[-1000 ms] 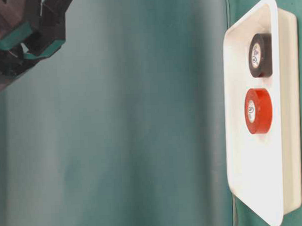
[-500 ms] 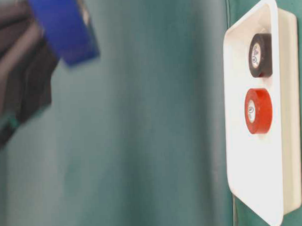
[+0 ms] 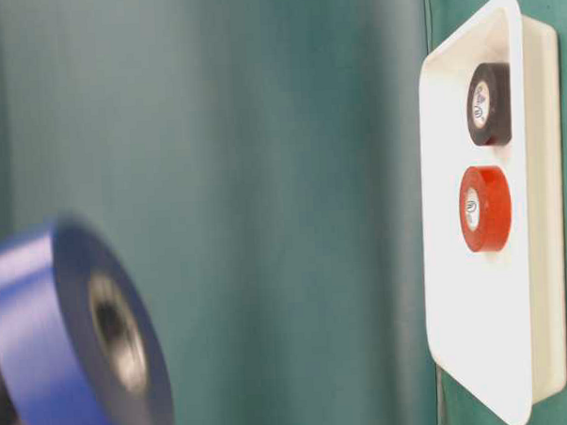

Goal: Pick up the tape from a random location and place it into the white case.
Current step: 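Lift the blue roll and pull it back toward the left side, then carry the blue roll with the left gripper to the tray's left end, then lower the blue roll into the tray and open the left gripper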

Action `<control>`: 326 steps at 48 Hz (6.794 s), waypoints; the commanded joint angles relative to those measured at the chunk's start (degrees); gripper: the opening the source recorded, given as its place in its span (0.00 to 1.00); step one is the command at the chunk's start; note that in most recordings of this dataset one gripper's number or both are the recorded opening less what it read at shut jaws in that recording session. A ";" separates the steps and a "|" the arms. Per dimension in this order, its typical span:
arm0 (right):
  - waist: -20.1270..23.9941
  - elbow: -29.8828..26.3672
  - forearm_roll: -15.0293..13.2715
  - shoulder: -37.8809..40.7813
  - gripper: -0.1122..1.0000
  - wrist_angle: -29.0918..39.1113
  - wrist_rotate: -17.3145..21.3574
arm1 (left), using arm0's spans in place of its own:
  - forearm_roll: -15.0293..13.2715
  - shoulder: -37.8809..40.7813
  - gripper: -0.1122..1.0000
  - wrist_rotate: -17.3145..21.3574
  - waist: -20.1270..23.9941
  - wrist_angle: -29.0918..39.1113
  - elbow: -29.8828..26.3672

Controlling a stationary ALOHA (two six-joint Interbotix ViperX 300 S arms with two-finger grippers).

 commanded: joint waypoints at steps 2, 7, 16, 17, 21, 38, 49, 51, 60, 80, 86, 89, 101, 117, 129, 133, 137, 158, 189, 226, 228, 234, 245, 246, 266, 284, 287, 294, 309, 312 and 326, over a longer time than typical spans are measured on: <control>0.09 -0.79 -0.09 0.00 0.89 0.09 -0.09 | 0.00 -5.62 0.33 0.00 0.00 -1.85 3.78; 0.09 -0.79 -0.09 -0.18 0.89 0.26 -0.09 | -0.09 -9.84 0.33 0.00 0.62 -2.64 7.91; 0.09 -0.97 -0.09 -0.18 0.89 0.26 -0.09 | 0.00 -17.58 0.33 0.00 1.23 -4.57 14.33; 0.09 -0.97 -0.09 -0.26 0.89 0.26 -0.09 | 0.00 -18.19 0.33 0.00 1.32 -4.83 14.85; 0.09 -0.97 -0.09 -0.35 0.89 0.26 -0.09 | -0.09 -20.13 0.33 0.00 1.67 -5.36 16.61; 0.09 -1.14 -0.35 -0.70 0.89 0.26 -0.18 | -0.09 -20.83 0.33 0.00 2.64 -5.45 17.93; 0.09 -1.14 -0.35 -0.62 0.89 0.26 -0.18 | -0.26 -20.57 0.33 -0.09 2.64 -5.36 17.93; 0.09 -1.14 -0.35 -0.62 0.89 0.26 -0.18 | -0.26 -20.57 0.33 -0.09 2.64 -5.36 17.93; 0.09 -1.14 -0.35 -0.62 0.89 0.26 -0.18 | -0.26 -20.39 0.33 0.00 3.52 -5.80 17.75; 0.09 -1.32 -0.79 -0.62 0.89 0.26 -0.18 | -0.26 -16.96 0.33 0.44 20.57 -5.80 16.44; 0.09 -1.32 -1.05 -0.62 0.89 0.26 -0.18 | -0.18 -14.77 0.33 0.53 25.66 -5.80 15.21; 0.09 -1.32 -1.14 -0.62 0.89 0.26 -0.18 | -0.18 -13.45 0.33 0.53 28.48 -5.89 14.41; 0.00 -1.32 -1.32 -0.62 0.89 0.26 -0.18 | -0.18 -8.70 0.33 0.53 35.77 -7.03 11.43; 0.00 -1.32 -1.32 -0.70 0.89 0.26 -0.18 | -0.18 -5.10 0.33 0.53 39.02 -7.21 8.88; 0.00 -1.32 -1.41 -0.70 0.89 0.26 -0.26 | -0.26 -5.19 0.33 0.53 39.11 -7.21 9.58; -0.09 -1.32 -1.58 -0.70 0.89 0.26 -0.26 | -0.26 -5.27 0.33 0.44 39.20 -7.21 9.76; -0.18 -1.41 -1.58 -0.70 0.89 0.26 -0.26 | -0.26 -5.36 0.33 0.44 39.20 -7.21 10.02; -0.26 -1.58 -1.58 -0.70 0.89 0.26 -0.18 | -0.26 -5.62 0.33 0.35 39.20 -6.77 10.63; -0.26 -1.58 -1.58 -0.70 0.89 0.26 -0.18 | -0.26 -3.78 0.33 0.18 39.20 -7.82 12.48; -0.35 -1.49 -1.58 -0.62 0.89 0.26 -0.18 | -0.35 14.06 0.33 0.09 39.55 -24.26 18.02; -0.35 -1.49 -1.58 -0.62 0.89 0.26 -0.18 | -0.35 14.77 0.33 0.09 39.55 -24.52 18.11; -0.44 -1.41 -1.58 -0.53 0.89 0.18 -0.18 | -0.44 16.52 0.33 0.00 39.64 -25.31 18.02; -0.35 -1.41 -1.58 -0.53 0.89 0.09 -0.18 | -0.62 17.75 0.33 -0.09 39.64 -26.81 18.19; -0.44 -1.41 -1.58 -0.53 0.89 0.09 -0.18 | -0.62 17.84 0.33 -0.09 39.64 -26.81 18.19; -0.44 -1.49 -1.58 -0.53 0.89 0.26 -0.18 | -0.62 18.11 0.33 0.00 39.64 -26.46 17.84; -0.44 -1.49 -1.58 -0.70 0.89 0.18 -0.18 | -0.62 18.02 0.90 0.18 39.64 -26.54 17.84; -0.44 -1.49 -1.58 -0.70 0.89 0.18 -0.18 | -0.62 18.02 0.88 0.18 39.55 -26.54 17.75; -0.44 -1.49 -1.58 -0.70 0.89 0.26 -0.18 | -0.62 17.75 0.88 0.18 39.64 -26.28 17.75; -0.44 -1.58 -1.58 -0.70 0.89 0.26 -0.18 | -0.62 11.69 0.88 0.35 38.85 -21.45 16.88; -0.44 -1.58 -1.67 -0.70 0.89 0.26 -0.18 | -0.53 10.28 0.88 0.44 38.76 -20.48 16.61; -0.35 -1.58 -1.58 -0.79 0.89 0.26 0.00 | -0.35 3.52 0.88 0.62 38.76 -16.35 15.82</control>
